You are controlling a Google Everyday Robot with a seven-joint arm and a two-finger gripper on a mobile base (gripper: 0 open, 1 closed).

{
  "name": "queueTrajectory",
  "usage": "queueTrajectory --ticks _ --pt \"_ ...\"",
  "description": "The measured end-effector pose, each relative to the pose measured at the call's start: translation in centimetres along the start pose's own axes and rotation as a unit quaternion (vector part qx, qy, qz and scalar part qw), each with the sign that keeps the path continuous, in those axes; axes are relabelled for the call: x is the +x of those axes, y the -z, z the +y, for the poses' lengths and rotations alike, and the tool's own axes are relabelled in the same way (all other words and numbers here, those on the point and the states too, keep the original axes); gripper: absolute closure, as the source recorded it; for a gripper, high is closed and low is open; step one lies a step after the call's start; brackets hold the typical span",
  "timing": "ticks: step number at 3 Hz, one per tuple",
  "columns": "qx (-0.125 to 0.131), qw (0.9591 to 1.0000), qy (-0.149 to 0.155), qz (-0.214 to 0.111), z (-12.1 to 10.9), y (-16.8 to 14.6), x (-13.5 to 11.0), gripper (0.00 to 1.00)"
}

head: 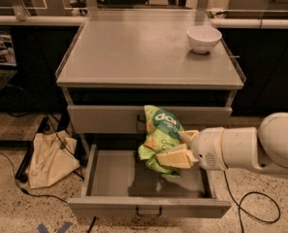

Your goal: Place green rice chip bag into middle drawer

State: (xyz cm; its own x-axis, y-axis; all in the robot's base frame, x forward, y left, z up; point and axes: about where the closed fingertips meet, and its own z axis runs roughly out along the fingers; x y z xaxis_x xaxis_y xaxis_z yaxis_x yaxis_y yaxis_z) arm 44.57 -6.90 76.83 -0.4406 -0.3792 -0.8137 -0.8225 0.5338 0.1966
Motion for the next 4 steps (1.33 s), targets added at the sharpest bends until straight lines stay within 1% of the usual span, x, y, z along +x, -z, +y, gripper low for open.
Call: queueTrajectory --ticks 1,2,3,4 --pt "0.01 0.9974 -0.07 -0.013 -3.3 -1.3 5.3 1.0" --pt "0.013 0.9972 -0.072 -0.014 -3.4 -1.5 5.5 1.0" --pt "0.042 0.9949 -0.089 -0.021 -4.6 -3.0 6.8 1.0" --pt "0.065 0.9889 -0.13 -0.029 -7.9 -4.7 9.6 1.0"
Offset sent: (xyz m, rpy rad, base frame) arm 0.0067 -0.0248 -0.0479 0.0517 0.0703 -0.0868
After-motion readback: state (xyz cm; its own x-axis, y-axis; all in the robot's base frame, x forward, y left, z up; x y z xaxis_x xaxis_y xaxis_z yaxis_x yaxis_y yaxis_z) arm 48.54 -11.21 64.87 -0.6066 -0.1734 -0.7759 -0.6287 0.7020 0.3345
